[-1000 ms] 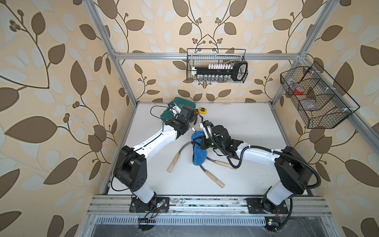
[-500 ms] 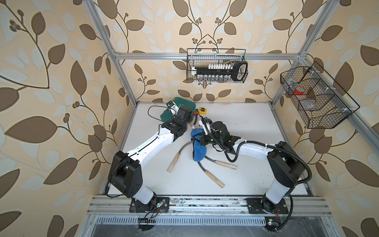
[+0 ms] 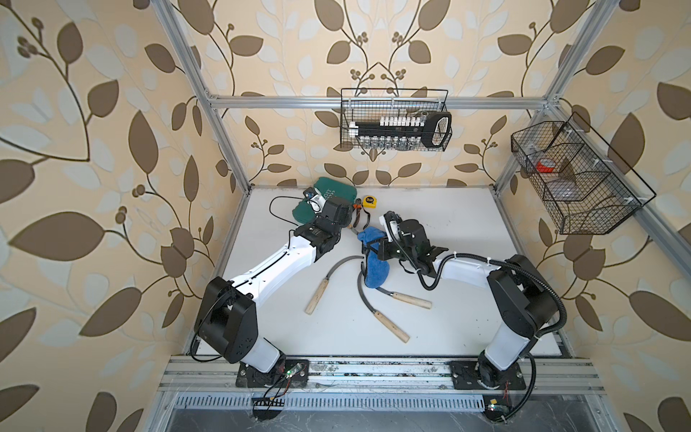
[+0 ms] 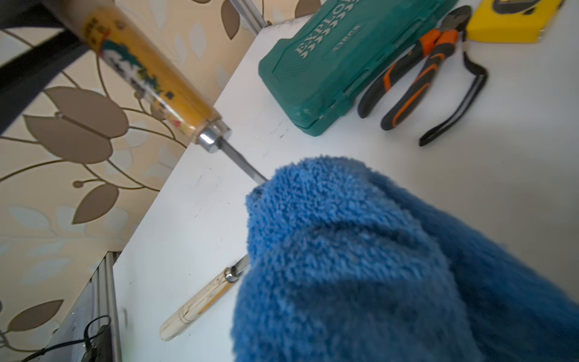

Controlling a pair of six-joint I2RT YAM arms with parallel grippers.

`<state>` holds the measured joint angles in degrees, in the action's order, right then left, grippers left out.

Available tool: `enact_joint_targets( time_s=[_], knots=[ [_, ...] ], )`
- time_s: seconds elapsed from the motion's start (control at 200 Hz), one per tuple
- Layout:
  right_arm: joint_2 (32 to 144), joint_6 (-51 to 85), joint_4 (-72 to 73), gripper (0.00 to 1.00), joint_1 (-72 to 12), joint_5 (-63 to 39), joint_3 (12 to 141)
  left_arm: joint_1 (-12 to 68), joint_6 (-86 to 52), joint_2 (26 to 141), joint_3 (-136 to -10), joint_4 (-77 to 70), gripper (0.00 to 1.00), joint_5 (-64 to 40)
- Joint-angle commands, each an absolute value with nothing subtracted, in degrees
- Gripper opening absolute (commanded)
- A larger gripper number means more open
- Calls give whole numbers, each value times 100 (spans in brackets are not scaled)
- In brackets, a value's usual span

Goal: Wipe small sickles with rags
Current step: Wipe the small sickle.

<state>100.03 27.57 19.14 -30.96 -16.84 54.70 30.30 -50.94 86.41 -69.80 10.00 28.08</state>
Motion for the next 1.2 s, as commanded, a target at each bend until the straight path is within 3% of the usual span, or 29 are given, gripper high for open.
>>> enact_joint_targets(
  time_s=[0.0,0.285,0.78,1.0,1.2],
  knots=[
    [9875,2821,1965,0,-2807,-1394,5214,3007,-5001,8313,-6963,883,0,2944],
    [9824,2770,2068,0,-2764,-1411,5113,3014,-5062,8369,-6972,828,0,2868],
    [9762,2496,1835,0,-4137,-1181,5933,3010,-5204,8553,-7023,824,0,2664],
    [10006,2602,1746,0,-3978,-1121,6101,3006,-5189,8450,-6963,866,0,2698],
    [10038,2766,1817,0,-3258,-1264,5831,3010,-5150,8306,-6814,768,0,2704]
  ],
)
